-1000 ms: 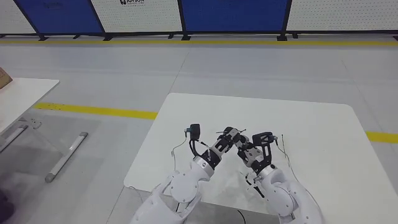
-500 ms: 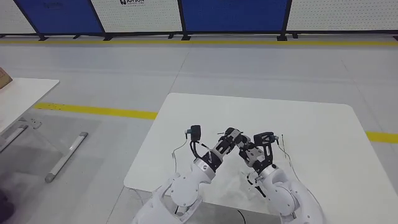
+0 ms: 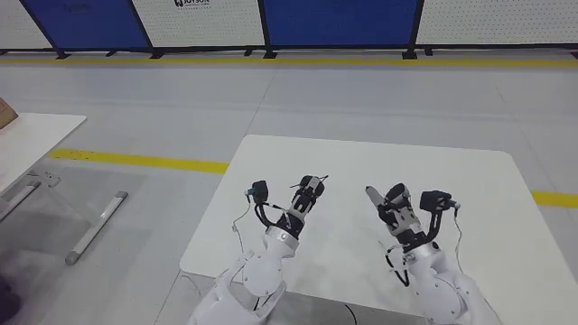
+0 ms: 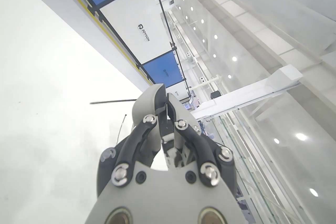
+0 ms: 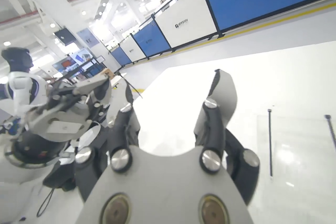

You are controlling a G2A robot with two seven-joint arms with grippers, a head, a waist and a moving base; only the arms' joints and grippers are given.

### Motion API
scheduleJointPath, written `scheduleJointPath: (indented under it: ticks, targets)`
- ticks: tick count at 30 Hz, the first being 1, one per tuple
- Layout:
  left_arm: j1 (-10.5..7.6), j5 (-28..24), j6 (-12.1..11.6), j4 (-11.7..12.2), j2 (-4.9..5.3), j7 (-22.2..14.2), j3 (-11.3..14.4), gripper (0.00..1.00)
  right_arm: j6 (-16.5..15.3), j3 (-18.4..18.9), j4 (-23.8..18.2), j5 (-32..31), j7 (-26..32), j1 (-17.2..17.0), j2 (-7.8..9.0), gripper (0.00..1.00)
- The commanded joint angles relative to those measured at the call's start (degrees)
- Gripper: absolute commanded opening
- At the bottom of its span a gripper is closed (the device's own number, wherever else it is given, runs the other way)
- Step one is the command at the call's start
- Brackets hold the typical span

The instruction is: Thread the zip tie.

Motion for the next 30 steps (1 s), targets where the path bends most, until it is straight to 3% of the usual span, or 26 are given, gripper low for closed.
scheduleJointPath:
  ticks: [1, 4, 18, 23, 30]
  targets:
    - [0.46, 0.89, 0.67, 0.18, 0.12, -0.09, -0.61, 0.0, -0.75, 2.44, -1.32, 3.86, -1.98, -1.7, 0.16, 1.0]
    - [0.66, 2.28, 2.36, 0.13, 0.25, -1.33, -0.8, 0.0, -2.75, 5.06, -2.08, 10.22, -3.12, -3.52, 0.32, 1.0]
    - [0.34, 1.67, 2.61, 0.06, 0.16, -1.87, -0.48, 0.0, -2.72, 4.75, -2.15, 9.92, -3.31, -3.49, 0.3, 1.0]
    - [-0.63, 0.12, 4.2, 0.29, -0.43, 2.05, 0.15, 0.0, -3.27, 7.21, -1.58, 13.64, -4.91, -3.53, 0.42, 1.0]
    - [-1.37, -1.65, 4.71, 2.21, -1.01, 6.81, -0.62, 0.0, -2.8, 14.67, -0.68, 24.39, -5.46, -5.02, 0.88, 1.0]
